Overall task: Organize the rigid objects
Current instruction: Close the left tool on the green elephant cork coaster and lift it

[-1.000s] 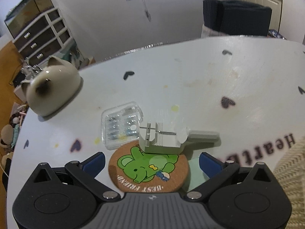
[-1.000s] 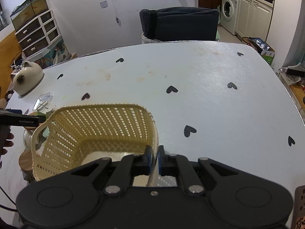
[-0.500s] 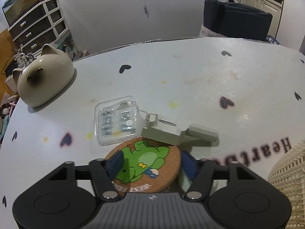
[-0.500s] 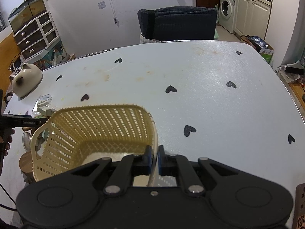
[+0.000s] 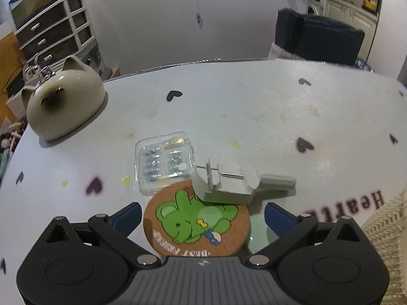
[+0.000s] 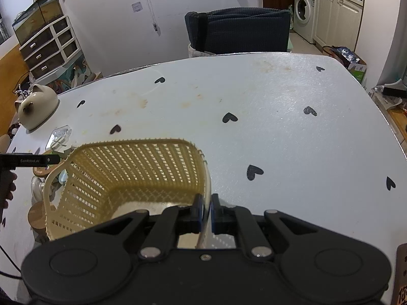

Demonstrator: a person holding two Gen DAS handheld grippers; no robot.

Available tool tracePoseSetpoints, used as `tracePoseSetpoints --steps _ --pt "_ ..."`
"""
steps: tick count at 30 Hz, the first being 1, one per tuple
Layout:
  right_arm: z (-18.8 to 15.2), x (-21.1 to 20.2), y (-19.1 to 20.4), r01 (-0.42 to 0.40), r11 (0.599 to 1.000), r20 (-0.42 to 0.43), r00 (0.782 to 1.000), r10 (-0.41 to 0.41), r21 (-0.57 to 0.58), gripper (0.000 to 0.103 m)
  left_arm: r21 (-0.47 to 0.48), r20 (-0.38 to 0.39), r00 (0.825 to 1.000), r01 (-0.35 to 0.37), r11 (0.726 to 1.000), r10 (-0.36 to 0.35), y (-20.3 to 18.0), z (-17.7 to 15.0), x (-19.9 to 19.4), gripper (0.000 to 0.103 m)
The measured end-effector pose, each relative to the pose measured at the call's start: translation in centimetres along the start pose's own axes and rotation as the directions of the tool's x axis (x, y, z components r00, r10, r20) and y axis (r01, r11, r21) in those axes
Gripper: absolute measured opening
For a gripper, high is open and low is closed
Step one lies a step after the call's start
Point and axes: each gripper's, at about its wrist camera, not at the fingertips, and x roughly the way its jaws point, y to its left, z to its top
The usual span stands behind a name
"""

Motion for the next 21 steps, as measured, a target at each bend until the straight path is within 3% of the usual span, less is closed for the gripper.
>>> tracePoseSetpoints --steps 6,11,15,21 --pt "0.0 0.0 0.0 0.000 1.000 -0.002 1.000 0.000 0.002 0.007 0.101 -0.076 0.997 -0.004 0.995 0.012 -0.7 0.6 2.3 0.102" --pt "0.0 0.1 0.0 0.002 1.000 -0.002 1.000 -0.002 0.003 0.007 0.062 -0.101 0.995 0.022 0.998 -0.016 0.1 0.8 2.9 0.100" --pt "0.0 0.1 0.1 0.006 1.000 -0.001 1.000 -0.006 0.004 0.007 0.022 -0.120 0.992 0.031 0.999 -0.029 0.9 0.8 3.0 0.084" --pt "-0.1 0.1 0.1 0.005 1.000 -0.001 1.000 -0.005 0.005 0.007 -0.003 -0.091 0.995 0.040 0.999 -0.041 0.9 -0.1 1.8 0.070"
